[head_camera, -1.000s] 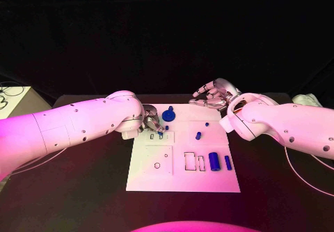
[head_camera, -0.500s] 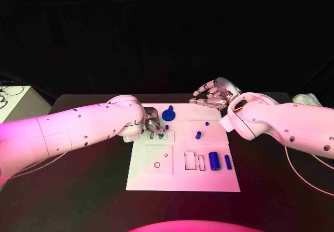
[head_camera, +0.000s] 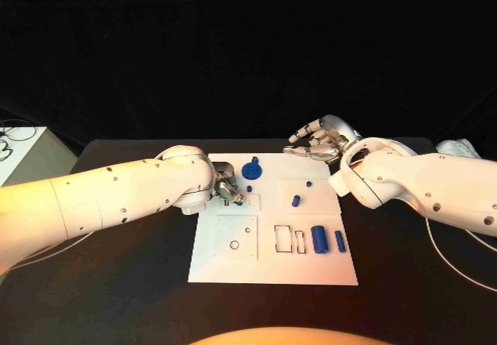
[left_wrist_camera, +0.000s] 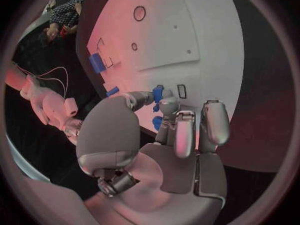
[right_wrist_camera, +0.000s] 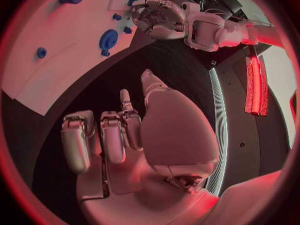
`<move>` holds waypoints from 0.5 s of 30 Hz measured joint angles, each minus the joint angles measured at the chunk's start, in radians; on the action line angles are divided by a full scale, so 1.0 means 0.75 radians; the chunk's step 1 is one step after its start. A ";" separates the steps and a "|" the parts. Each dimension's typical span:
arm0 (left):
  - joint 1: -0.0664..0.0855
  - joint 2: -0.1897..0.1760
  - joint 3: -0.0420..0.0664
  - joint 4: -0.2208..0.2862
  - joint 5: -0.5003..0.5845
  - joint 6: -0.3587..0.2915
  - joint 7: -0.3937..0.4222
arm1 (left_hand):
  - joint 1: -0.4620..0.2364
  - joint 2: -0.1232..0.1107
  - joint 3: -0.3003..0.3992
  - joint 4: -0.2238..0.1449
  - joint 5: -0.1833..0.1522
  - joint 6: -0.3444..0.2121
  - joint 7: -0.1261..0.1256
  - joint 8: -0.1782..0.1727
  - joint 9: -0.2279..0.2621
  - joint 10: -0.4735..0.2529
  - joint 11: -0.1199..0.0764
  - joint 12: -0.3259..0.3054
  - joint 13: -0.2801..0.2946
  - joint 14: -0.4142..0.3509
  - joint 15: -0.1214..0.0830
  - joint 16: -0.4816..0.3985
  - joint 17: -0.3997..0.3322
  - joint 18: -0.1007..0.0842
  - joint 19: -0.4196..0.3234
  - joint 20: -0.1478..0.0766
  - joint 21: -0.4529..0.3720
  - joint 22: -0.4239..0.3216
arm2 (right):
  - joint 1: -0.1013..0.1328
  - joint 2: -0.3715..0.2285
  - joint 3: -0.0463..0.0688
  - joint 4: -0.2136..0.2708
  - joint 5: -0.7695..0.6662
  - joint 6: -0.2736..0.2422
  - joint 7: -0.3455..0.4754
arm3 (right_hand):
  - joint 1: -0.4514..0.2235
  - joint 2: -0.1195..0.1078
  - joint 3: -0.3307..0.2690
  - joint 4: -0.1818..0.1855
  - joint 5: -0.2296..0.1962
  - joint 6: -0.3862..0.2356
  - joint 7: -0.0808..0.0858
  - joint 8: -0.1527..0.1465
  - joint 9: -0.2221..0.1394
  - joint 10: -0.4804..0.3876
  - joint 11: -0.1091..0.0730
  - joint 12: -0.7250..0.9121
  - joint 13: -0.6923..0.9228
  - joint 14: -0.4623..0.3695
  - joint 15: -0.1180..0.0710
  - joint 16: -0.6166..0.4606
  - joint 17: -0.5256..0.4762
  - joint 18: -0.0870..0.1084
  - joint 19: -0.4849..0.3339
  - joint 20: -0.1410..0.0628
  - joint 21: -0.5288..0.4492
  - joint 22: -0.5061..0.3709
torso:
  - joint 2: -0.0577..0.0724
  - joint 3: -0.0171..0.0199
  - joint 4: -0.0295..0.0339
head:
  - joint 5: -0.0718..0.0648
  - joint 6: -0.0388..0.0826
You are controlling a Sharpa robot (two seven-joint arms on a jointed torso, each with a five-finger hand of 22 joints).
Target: Assemble the parts on the task board
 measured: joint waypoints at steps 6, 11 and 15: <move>-0.003 -0.004 0.000 0.006 -0.005 -0.001 0.001 | -0.002 -0.002 0.000 0.000 0.000 0.004 -0.004 -0.004 0.000 0.000 0.000 0.000 0.000 0.000 0.000 0.000 0.000 0.000 0.000 0.000 0.000 0.000 | -0.001 0.000 0.000 0.000 0.000 0.000 0.000 | 0.000 0.000 0.000 0.000 0.000 0.000 0.000 0.000 0.000 0.000 0.000 0.000 0.000 0.000 0.000 0.000 0.000 0.000 0.000 0.000 0.000 0.000 | 0.000 -0.0001 0.0000 | 0.002 0.002; -0.004 -0.005 0.001 0.006 -0.005 -0.001 0.001 | -0.002 -0.002 0.000 0.000 0.000 0.005 -0.005 -0.004 0.000 0.000 0.000 0.000 0.000 0.000 0.000 0.000 0.000 0.000 0.000 0.000 0.000 0.000 | -0.002 0.001 0.000 0.000 0.000 0.000 0.000 | 0.000 0.000 0.000 0.000 0.000 0.000 0.000 0.000 0.000 0.000 0.000 0.000 0.000 0.000 0.000 0.000 0.000 0.000 0.000 0.000 0.000 0.000 | 0.000 0.0000 -0.0009 | 0.000 0.000; -0.005 -0.004 0.001 0.006 -0.006 -0.001 0.001 | -0.001 -0.001 0.000 0.000 0.008 0.006 -0.006 -0.004 0.000 0.000 0.000 0.000 0.000 0.000 0.000 0.000 0.000 0.000 0.000 0.000 0.000 0.003 | -0.002 0.000 0.000 -0.001 0.000 0.000 0.000 | 0.000 0.000 0.000 0.000 0.000 0.000 0.000 0.000 0.000 0.000 0.000 0.000 0.000 0.000 0.000 0.000 0.000 0.000 0.000 0.000 0.000 0.000 | 0.000 -0.0001 -0.0018 | -0.001 -0.002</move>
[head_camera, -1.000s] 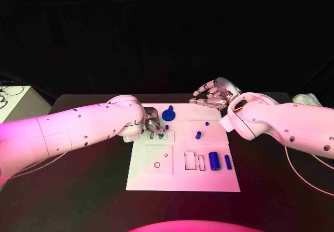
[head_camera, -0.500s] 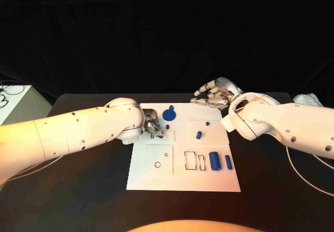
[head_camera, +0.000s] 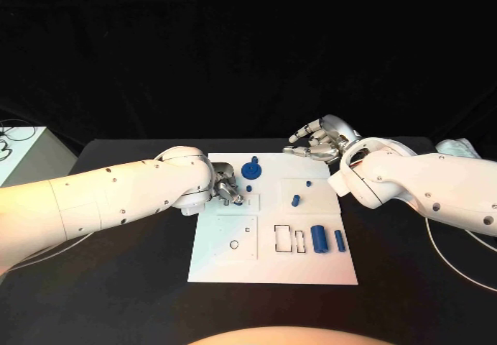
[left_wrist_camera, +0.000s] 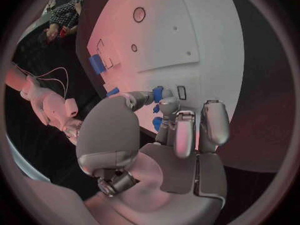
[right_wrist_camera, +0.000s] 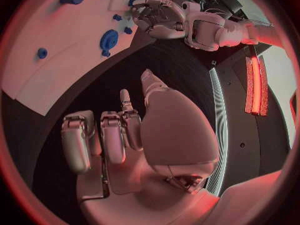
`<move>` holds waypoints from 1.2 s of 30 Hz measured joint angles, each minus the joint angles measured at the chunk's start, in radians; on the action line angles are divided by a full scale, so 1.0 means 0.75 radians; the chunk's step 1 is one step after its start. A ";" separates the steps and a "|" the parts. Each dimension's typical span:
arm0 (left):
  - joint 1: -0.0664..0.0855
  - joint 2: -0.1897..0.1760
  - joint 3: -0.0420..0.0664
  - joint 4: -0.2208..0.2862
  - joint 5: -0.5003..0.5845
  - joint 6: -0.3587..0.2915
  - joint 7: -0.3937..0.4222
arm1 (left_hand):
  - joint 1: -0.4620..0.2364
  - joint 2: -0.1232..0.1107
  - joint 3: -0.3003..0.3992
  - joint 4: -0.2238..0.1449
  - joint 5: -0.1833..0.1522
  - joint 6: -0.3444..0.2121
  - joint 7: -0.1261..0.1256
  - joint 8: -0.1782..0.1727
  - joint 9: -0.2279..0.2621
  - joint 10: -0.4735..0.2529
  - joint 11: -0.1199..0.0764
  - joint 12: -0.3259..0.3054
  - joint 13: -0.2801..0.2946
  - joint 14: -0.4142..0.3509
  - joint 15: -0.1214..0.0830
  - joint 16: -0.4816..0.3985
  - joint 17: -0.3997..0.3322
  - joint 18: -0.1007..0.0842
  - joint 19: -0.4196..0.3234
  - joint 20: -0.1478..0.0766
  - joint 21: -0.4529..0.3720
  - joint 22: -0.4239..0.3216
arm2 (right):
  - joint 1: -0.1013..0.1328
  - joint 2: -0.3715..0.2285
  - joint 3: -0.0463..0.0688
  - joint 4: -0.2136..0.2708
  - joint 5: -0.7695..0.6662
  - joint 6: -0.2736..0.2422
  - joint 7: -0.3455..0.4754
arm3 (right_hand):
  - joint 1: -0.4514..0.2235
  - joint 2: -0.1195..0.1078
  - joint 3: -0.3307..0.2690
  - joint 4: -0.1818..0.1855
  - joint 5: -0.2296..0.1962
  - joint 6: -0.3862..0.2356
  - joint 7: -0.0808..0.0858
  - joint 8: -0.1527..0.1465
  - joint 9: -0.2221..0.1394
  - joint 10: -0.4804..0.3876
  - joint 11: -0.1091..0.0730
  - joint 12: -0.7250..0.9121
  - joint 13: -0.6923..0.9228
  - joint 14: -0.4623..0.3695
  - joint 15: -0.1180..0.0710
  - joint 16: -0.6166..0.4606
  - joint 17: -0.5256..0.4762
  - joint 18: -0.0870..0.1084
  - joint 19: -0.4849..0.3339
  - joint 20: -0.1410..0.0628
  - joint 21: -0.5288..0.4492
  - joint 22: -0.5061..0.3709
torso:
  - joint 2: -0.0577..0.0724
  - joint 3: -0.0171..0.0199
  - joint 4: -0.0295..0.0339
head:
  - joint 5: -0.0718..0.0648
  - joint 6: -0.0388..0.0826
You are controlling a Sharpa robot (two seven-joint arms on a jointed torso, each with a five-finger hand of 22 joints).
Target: Assemble the parts on the task board
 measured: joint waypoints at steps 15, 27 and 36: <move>0.000 0.016 0.002 -0.022 0.006 0.016 0.001 | 0.000 0.000 0.000 0.000 0.001 0.002 0.002 0.002 0.004 0.002 0.002 0.000 0.000 0.000 0.000 0.003 0.000 0.000 0.005 0.005 0.004 0.002 | -0.001 0.001 0.000 0.000 -0.002 0.000 0.000 | 0.000 0.000 0.000 0.000 0.000 0.000 0.000 0.000 0.000 0.000 0.000 0.000 0.001 0.000 0.000 0.000 0.000 0.000 0.000 0.000 0.000 0.000 | 0.001 0.0017 0.0000 | -0.002 -0.004; 0.005 0.050 0.005 -0.069 0.020 0.069 -0.001 | -0.005 0.006 0.000 0.000 0.001 0.005 0.005 0.014 0.000 0.007 0.007 0.000 -0.003 0.000 0.000 0.005 0.000 0.000 0.005 0.005 0.005 0.005 | -0.001 0.002 0.000 0.001 -0.003 0.000 0.000 | 0.000 0.000 0.000 0.000 0.000 0.000 0.000 0.000 0.000 0.000 0.000 0.000 0.001 0.000 0.000 0.000 0.000 0.000 0.000 0.000 0.000 0.001 | 0.001 0.0018 -0.0006 | -0.007 -0.012; 0.008 0.069 0.006 -0.100 0.034 0.099 -0.001 | -0.009 0.009 0.000 0.000 0.000 0.012 0.007 0.008 0.001 0.010 0.011 0.000 -0.005 0.000 0.000 0.005 0.000 0.000 0.005 0.005 0.005 0.005 | -0.002 0.001 0.000 0.002 -0.003 0.000 0.000 | 0.000 0.000 0.000 0.000 0.000 0.000 0.000 0.000 0.001 0.000 0.000 0.000 0.001 0.000 0.000 0.000 0.000 0.000 0.000 0.000 0.000 0.001 | 0.001 0.0018 0.0000 | -0.009 -0.016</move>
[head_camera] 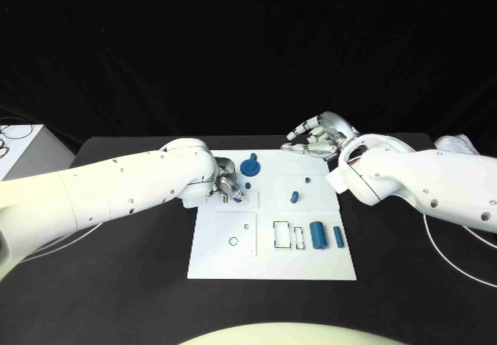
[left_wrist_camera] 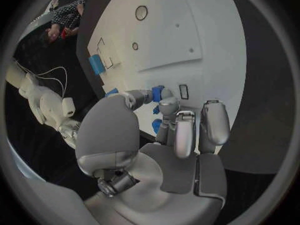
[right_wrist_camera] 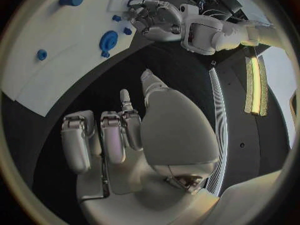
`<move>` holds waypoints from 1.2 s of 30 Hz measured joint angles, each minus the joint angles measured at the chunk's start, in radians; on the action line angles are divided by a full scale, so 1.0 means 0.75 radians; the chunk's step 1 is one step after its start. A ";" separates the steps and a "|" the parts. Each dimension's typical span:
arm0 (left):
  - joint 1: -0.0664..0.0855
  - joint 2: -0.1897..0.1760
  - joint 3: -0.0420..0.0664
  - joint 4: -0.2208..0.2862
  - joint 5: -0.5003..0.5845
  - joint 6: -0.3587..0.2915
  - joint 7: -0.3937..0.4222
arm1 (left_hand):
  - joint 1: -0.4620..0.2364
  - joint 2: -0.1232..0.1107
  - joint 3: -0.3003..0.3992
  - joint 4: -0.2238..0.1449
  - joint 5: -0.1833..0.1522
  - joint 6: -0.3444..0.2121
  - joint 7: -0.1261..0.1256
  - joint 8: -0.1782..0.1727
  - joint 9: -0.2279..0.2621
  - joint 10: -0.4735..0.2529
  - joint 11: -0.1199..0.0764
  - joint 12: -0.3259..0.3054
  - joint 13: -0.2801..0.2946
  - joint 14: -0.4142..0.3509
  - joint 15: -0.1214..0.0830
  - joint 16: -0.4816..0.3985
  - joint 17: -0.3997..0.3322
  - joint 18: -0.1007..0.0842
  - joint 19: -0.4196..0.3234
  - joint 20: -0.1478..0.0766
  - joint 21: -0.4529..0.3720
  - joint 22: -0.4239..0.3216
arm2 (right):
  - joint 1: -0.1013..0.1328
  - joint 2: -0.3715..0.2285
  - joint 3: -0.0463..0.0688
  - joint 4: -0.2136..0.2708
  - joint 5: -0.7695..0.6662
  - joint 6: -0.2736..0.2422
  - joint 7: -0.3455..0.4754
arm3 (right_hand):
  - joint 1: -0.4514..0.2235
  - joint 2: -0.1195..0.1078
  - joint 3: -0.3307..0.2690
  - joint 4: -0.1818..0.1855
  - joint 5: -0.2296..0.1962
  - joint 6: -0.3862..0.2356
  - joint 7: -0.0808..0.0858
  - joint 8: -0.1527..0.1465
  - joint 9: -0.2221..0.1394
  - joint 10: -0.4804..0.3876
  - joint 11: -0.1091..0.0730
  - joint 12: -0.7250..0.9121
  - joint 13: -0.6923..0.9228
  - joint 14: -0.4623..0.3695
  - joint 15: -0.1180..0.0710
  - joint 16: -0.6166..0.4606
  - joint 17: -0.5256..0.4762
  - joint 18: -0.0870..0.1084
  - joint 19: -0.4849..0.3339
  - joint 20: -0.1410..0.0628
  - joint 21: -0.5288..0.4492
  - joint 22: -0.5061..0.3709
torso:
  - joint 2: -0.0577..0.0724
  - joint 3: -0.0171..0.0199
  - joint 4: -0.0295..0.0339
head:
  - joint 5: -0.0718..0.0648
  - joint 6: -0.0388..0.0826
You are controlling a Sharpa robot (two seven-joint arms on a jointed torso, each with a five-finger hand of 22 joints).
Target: Assemble the parts on the task board
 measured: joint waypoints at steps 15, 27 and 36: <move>0.001 0.015 0.000 -0.030 0.017 0.013 0.005 | -0.125 0.026 0.058 -0.137 -0.042 0.017 -0.019 -0.008 0.017 0.005 -0.009 0.000 -0.007 0.000 -0.010 0.000 0.000 0.000 0.000 0.000 -0.008 -0.009 | 0.000 -0.002 0.000 0.002 0.002 0.000 0.002 | 0.000 0.000 -0.004 0.004 0.000 0.000 0.000 0.006 0.000 -0.004 -0.004 0.000 0.000 0.000 0.000 0.000 0.000 0.000 0.000 0.000 0.000 0.000 | -0.001 -0.0009 0.0006 | -0.002 -0.001; 0.000 0.014 -0.003 -0.039 0.013 0.015 0.006 | -0.146 0.022 -0.104 -0.076 -0.039 0.028 -0.030 -0.040 0.017 -0.009 -0.023 0.000 -0.004 0.000 -0.010 0.000 0.000 0.000 0.000 0.000 -0.015 -0.012 | 0.000 -0.006 0.000 0.004 0.002 0.001 0.004 | 0.000 0.000 -0.004 0.004 0.000 0.000 0.000 0.006 0.001 -0.004 -0.004 -0.006 0.000 0.000 0.000 0.000 0.000 0.000 0.000 0.000 0.000 0.000 | -0.002 -0.0005 0.0012 | -0.003 -0.003; 0.001 0.013 -0.003 -0.037 0.012 0.016 0.011 | -0.068 0.031 -0.128 -0.082 -0.037 0.030 -0.032 -0.060 0.017 -0.009 -0.023 0.000 -0.010 0.000 -0.010 0.000 0.000 0.000 0.000 0.000 -0.021 -0.022 | 0.000 -0.008 0.000 0.005 0.002 0.001 0.004 | 0.000 0.000 -0.004 0.004 0.000 0.000 0.000 0.006 0.001 -0.004 -0.004 -0.006 0.000 0.000 0.000 0.000 0.001 0.000 0.000 0.000 0.000 -0.001 | -0.002 -0.0005 0.0010 | -0.004 -0.002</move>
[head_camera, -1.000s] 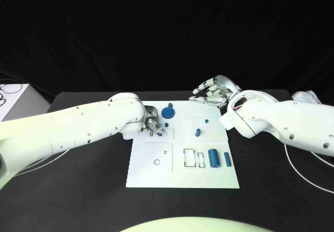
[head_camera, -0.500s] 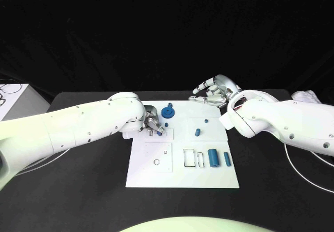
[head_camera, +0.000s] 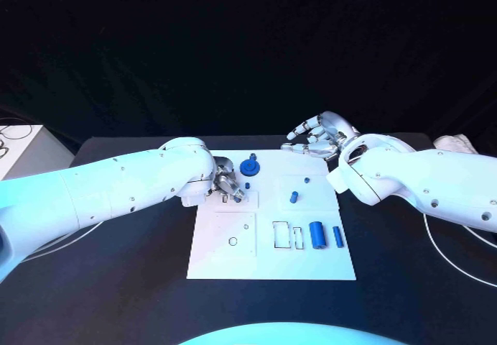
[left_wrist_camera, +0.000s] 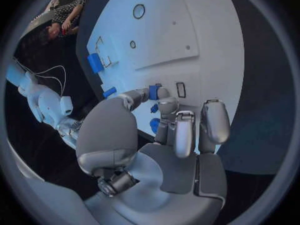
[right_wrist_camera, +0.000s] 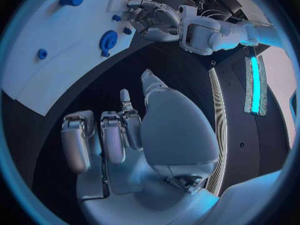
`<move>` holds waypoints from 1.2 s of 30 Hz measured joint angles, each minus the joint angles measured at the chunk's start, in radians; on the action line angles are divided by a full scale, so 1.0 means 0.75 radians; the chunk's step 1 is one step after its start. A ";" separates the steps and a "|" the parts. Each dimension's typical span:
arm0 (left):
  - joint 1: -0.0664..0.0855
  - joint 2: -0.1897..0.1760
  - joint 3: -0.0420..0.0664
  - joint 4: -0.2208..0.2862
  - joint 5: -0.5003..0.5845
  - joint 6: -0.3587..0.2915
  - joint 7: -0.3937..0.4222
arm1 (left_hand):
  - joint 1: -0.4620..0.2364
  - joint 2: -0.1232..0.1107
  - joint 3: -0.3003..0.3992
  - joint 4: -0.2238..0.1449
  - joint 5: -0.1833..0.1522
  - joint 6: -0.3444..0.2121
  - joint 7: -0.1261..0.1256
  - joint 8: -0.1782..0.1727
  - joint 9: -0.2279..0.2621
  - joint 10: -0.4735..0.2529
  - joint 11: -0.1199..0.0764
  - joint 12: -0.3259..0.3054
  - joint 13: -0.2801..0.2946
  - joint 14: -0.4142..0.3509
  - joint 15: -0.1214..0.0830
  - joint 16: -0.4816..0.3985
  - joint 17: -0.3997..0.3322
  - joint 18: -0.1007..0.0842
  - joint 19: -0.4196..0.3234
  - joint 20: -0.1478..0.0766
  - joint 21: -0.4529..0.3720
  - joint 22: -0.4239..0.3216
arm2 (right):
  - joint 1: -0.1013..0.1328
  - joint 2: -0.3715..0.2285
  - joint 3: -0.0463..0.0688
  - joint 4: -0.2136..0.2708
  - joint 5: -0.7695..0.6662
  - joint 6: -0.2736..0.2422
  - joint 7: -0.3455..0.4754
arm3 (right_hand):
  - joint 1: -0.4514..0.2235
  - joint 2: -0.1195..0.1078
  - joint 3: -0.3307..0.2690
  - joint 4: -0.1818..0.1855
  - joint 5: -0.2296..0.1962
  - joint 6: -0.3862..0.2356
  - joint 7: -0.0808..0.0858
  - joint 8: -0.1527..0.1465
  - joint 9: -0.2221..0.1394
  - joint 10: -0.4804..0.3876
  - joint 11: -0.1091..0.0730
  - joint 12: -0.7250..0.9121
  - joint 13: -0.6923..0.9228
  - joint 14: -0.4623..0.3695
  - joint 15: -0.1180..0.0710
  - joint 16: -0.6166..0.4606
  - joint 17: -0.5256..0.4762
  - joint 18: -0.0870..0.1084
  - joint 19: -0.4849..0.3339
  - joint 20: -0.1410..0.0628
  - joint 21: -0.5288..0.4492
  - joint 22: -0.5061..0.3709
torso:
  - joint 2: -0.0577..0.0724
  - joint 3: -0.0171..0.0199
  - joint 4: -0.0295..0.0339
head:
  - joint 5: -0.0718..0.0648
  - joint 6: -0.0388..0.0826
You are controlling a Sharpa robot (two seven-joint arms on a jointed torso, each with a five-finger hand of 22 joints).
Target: Assemble the parts on the task board
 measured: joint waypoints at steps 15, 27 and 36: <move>0.001 -0.020 0.003 0.013 0.046 -0.006 0.010 | 0.078 -0.041 0.085 0.071 0.013 -0.030 0.025 -0.009 0.031 -0.022 0.007 -0.015 -0.020 0.000 0.000 -0.005 0.000 0.000 -0.005 -0.005 -0.006 -0.004 | -0.002 0.000 0.000 -0.001 0.000 0.001 0.000 | 0.000 0.000 0.000 0.000 0.000 0.000 0.000 0.000 0.000 0.000 0.000 0.000 0.000 0.000 0.000 0.000 0.000 0.000 0.000 0.000 0.000 0.000 | 0.001 -0.0004 -0.0001 | -0.001 0.004; 0.005 -0.059 0.020 0.021 0.118 0.037 0.010 | 0.108 -0.011 0.088 0.075 0.006 -0.043 0.025 -0.009 0.032 -0.022 0.007 -0.026 -0.031 0.000 0.000 -0.005 0.000 0.000 -0.005 -0.005 -0.006 -0.005 | -0.005 0.000 0.000 -0.003 0.000 0.002 0.001 | 0.000 0.000 -0.004 0.004 0.000 0.000 0.000 0.000 0.000 0.000 0.000 0.000 0.000 0.000 0.000 0.000 0.000 0.000 0.000 0.000 0.000 0.000 | -0.001 0.0003 0.0008 | -0.003 0.010; 0.039 -0.034 0.033 -0.035 0.170 0.152 -0.016 | 0.110 -0.009 0.088 0.075 0.002 -0.043 0.025 -0.005 0.035 -0.027 0.012 -0.026 -0.037 0.000 0.000 -0.005 0.000 0.000 -0.010 0.000 -0.006 -0.010 | -0.007 0.002 0.000 -0.006 0.000 0.002 0.001 | 0.000 0.000 -0.004 0.004 0.000 0.000 0.000 0.000 0.000 0.000 0.000 0.000 0.000 0.000 0.000 0.000 0.000 0.000 0.000 0.000 0.000 0.000 | -0.001 0.0004 -0.0018 | 0.002 0.017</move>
